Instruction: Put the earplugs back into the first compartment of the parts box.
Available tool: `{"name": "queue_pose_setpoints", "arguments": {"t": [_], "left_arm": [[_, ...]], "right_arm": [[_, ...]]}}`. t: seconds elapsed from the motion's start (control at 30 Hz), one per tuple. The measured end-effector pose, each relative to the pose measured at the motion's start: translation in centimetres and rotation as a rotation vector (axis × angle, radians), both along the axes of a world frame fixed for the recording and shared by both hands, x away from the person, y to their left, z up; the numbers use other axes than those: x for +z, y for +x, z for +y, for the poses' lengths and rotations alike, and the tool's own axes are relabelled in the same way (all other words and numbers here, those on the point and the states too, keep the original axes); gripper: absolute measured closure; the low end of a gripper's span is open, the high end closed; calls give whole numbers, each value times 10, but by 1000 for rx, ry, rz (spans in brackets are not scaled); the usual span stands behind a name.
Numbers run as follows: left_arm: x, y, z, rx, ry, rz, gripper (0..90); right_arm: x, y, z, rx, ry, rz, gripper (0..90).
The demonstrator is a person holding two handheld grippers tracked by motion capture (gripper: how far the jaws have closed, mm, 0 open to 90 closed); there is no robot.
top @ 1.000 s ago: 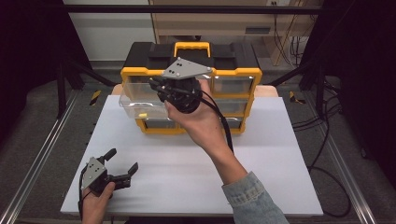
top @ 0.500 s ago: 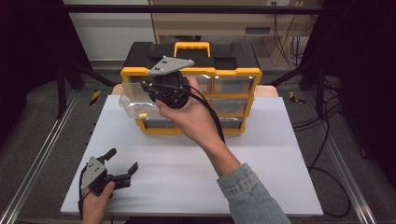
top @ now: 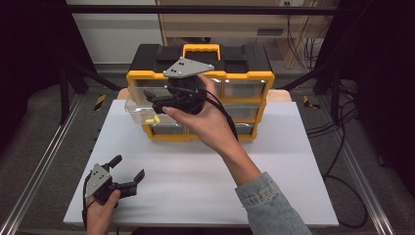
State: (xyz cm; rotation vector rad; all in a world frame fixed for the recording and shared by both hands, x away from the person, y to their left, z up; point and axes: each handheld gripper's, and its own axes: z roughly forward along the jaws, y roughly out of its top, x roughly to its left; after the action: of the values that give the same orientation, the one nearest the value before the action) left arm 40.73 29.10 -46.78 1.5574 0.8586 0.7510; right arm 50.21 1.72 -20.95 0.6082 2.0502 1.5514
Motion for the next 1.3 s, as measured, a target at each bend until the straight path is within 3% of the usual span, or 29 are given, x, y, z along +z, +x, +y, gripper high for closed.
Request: {"name": "queue_pose_setpoints", "arguments": {"t": [0.1,0.37,0.9,1.3], "left_arm": [[0,-1,2,3,-1,-1,12],[1,0,4,12,-9,-1,12],[2,-1,10,27,-17,-7,12],[3,-2,13,35,-18,-10,12]], "right_arm": [[-2,1,-7,-12,15,2,110],[-13,-1,-31,-42,46,-13,62],[-36,4,-87,-138,89,6,53],[-44,1,-118,-190,110,9,45]]}}
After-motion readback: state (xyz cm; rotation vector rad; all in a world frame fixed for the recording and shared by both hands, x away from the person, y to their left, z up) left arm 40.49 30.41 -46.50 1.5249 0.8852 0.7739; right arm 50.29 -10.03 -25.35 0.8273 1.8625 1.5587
